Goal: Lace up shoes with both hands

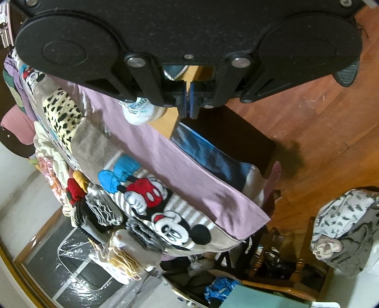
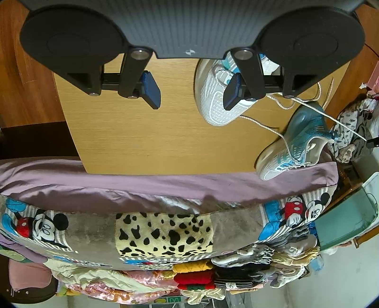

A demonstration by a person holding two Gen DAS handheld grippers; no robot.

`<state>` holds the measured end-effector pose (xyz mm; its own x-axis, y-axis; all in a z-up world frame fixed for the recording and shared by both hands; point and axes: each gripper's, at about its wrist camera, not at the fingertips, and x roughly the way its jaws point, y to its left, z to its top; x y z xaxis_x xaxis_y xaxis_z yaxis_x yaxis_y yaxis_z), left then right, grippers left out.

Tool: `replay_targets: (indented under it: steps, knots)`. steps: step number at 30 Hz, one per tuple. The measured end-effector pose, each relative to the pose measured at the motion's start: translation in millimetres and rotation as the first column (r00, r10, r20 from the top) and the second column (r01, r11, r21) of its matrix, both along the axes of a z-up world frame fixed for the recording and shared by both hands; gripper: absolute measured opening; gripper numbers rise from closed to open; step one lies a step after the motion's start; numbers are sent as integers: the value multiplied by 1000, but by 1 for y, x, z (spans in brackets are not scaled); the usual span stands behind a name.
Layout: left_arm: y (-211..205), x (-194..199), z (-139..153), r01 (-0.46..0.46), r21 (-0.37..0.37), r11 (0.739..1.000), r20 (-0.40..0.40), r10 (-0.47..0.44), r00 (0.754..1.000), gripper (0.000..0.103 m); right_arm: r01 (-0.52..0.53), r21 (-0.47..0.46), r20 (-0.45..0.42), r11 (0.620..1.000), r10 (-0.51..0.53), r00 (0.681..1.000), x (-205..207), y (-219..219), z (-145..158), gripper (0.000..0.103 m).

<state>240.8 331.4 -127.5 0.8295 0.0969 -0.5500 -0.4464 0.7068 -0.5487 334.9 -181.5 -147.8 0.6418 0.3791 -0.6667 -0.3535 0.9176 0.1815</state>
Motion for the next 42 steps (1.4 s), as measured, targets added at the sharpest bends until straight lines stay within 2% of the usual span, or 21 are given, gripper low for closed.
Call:
replay_targets:
  steps: [19, 29, 34, 37, 40, 42]
  knots:
    - [46, -33, -4, -129, 0, 992, -30, 129, 991, 0, -26, -17, -7, 1000, 25, 1000, 2, 28, -6, 59]
    - [47, -39, -2, -165, 9, 986, -37, 166, 985, 0, -28, -6, -8, 1000, 28, 1000, 3, 33, -6, 58]
    - [27, -30, 10, -72, 4, 997, 24, 72, 997, 0, -32, -6, -8, 999, 32, 999, 1, 35, -6, 58]
    - [6, -21, 16, 41, -7, 999, 59, -41, 997, 0, -41, -5, -8, 999, 41, 999, 0, 37, -6, 58]
    - [-18, -11, 21, 175, -16, 985, 88, -173, 981, 0, -52, -3, -8, 999, 52, 999, -1, 40, -6, 58]
    - [-36, -4, 24, 270, -14, 963, 97, -267, 959, 0, -60, -3, -9, 998, 60, 998, -3, 41, -6, 58]
